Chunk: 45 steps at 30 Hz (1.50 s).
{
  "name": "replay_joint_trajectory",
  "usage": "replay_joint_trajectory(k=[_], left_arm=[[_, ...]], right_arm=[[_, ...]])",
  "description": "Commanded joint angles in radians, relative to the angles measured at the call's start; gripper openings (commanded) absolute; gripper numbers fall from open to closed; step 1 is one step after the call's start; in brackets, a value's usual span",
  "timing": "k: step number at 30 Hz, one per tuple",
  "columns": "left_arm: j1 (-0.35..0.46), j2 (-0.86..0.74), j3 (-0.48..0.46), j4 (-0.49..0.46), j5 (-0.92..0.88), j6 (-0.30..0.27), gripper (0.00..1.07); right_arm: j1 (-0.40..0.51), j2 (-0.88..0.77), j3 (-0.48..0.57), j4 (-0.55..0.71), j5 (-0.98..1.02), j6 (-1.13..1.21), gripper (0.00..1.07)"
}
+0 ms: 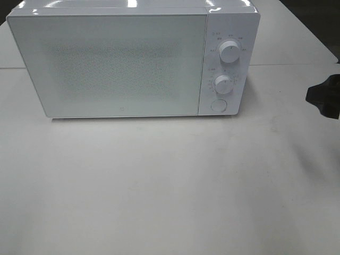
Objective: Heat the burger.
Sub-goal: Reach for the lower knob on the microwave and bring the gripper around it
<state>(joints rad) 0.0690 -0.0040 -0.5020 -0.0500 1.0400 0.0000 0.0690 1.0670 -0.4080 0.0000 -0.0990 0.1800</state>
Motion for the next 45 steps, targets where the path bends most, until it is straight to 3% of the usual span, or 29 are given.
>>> replay_joint_trajectory(k=[1,5,10,12,16,18,19,21,29,35,45], left_arm=[[0.004,-0.024,0.004,0.003,-0.006,0.006,1.0],[0.004,-0.024,0.004,0.003,-0.006,0.006,1.0],[0.004,-0.024,0.004,0.003,-0.006,0.006,1.0],[0.004,-0.024,0.004,0.003,-0.006,0.006,1.0],[0.004,-0.024,0.004,0.003,-0.006,0.006,1.0],[0.004,-0.024,0.004,0.003,-0.006,0.006,1.0],[0.004,-0.024,0.004,0.003,-0.006,0.006,1.0],[0.004,-0.024,0.004,0.003,-0.006,0.006,1.0],[0.004,-0.024,0.004,0.003,-0.006,0.006,1.0],[0.004,-0.024,0.004,0.003,-0.006,0.006,1.0],[0.004,-0.024,0.004,0.003,-0.006,0.006,1.0]], right_arm=[[-0.002,0.055,0.054,0.005,-0.187,0.005,0.75],[-0.002,0.105,0.082,0.033,-0.282,0.003,0.75],[0.083,0.204,0.099,0.124,-0.396,-0.091,0.75],[0.168,0.268,0.099,0.221,-0.473,-0.202,0.75],[0.253,0.33,0.099,0.352,-0.573,-0.296,0.75],[0.366,0.407,0.097,0.521,-0.712,-0.406,0.75],[0.366,0.407,0.097,0.521,-0.712,-0.406,0.75],[0.45,0.457,0.096,0.634,-0.837,-0.453,0.75],[0.64,0.564,0.087,0.793,-1.067,-0.461,0.75],[0.712,0.613,0.023,0.917,-1.086,-0.483,0.75],[0.719,0.725,-0.077,0.879,-1.155,-0.49,0.75]])
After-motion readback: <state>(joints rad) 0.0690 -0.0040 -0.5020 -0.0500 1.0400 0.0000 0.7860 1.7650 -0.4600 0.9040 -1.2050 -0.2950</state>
